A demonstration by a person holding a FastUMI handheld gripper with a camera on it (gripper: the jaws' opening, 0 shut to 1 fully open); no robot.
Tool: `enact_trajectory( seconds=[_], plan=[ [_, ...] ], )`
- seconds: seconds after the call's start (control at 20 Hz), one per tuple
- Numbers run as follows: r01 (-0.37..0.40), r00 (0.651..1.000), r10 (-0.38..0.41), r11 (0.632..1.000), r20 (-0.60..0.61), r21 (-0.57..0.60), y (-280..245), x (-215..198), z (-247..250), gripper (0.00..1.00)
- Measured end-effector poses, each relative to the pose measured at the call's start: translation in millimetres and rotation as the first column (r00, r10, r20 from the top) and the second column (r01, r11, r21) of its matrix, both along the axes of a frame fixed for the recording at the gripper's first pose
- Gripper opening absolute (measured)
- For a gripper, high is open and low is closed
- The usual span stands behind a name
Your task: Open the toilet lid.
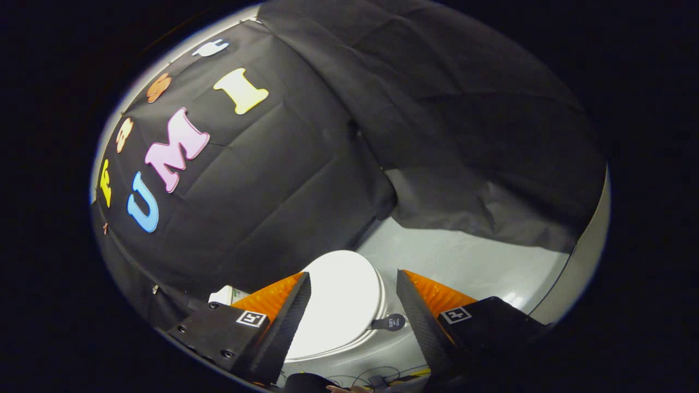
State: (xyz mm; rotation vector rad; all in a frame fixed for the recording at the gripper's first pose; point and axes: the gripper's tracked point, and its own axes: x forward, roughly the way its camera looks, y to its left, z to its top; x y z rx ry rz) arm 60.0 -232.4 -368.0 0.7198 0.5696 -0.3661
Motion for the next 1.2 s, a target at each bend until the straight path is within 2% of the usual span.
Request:
enact_trajectory(
  seconds=[0.3,0.55,0.9,0.95,1.0,1.1,1.2],
  plan=[
    [0.036,0.989,-0.013,0.988,-0.149,0.151,-4.0,-6.0,-89.2,0.99],
    [0.057,0.967,0.009,0.966,-0.254,0.253,10.6,-13.3,-157.6,1.0],
    [0.03,0.955,0.067,0.948,-0.29,0.316,33.9,-10.4,-195.1,0.97],
    [0.023,0.953,0.075,0.948,-0.294,0.317,36.3,-12.1,-196.9,0.9],
    [0.018,0.951,0.082,0.947,-0.297,0.319,38.7,-11.0,-199.7,0.87],
    [0.006,0.947,0.101,0.944,-0.305,0.331,45.9,-11.3,-207.4,0.71],
    [0.008,0.943,0.096,0.95,-0.318,0.312,43.2,-13.3,-213.9,0.45]
  ],
)
